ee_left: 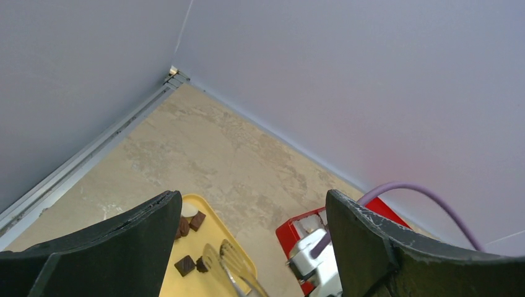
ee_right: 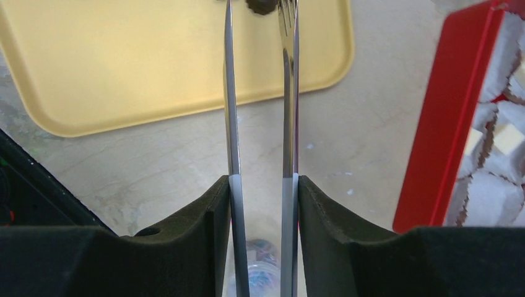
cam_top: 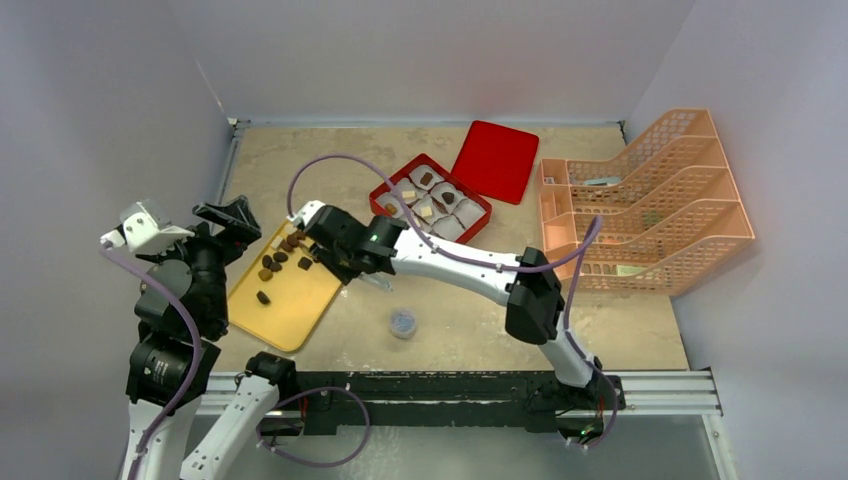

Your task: Pack the chocolate

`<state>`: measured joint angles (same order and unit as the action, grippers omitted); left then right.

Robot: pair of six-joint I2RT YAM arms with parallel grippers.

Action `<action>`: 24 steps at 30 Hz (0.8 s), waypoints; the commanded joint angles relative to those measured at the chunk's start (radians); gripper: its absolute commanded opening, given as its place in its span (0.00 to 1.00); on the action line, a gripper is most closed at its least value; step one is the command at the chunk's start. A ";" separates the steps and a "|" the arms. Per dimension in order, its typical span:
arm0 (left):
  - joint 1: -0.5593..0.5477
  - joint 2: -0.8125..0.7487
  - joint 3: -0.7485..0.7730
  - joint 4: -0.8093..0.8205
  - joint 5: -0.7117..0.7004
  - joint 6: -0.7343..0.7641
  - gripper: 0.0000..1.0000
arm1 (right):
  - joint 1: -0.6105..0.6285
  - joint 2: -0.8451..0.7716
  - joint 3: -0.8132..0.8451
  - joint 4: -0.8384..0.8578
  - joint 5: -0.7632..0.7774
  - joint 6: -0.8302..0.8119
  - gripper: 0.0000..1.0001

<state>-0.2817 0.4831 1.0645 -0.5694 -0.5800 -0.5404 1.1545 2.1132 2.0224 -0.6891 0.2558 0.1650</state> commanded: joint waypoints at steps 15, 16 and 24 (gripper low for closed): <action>0.003 -0.024 0.046 -0.007 -0.038 -0.021 0.86 | 0.061 0.179 0.208 0.020 0.099 -0.102 0.46; 0.003 -0.024 0.044 -0.006 -0.039 -0.021 0.86 | 0.061 0.187 0.212 0.019 0.099 -0.106 0.46; 0.003 -0.024 0.042 -0.006 -0.040 -0.020 0.85 | 0.069 0.226 0.244 0.008 0.087 -0.121 0.46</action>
<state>-0.2817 0.4641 1.0832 -0.5945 -0.6075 -0.5430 1.2121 2.3508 2.2002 -0.6941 0.3241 0.0669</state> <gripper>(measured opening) 0.857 0.464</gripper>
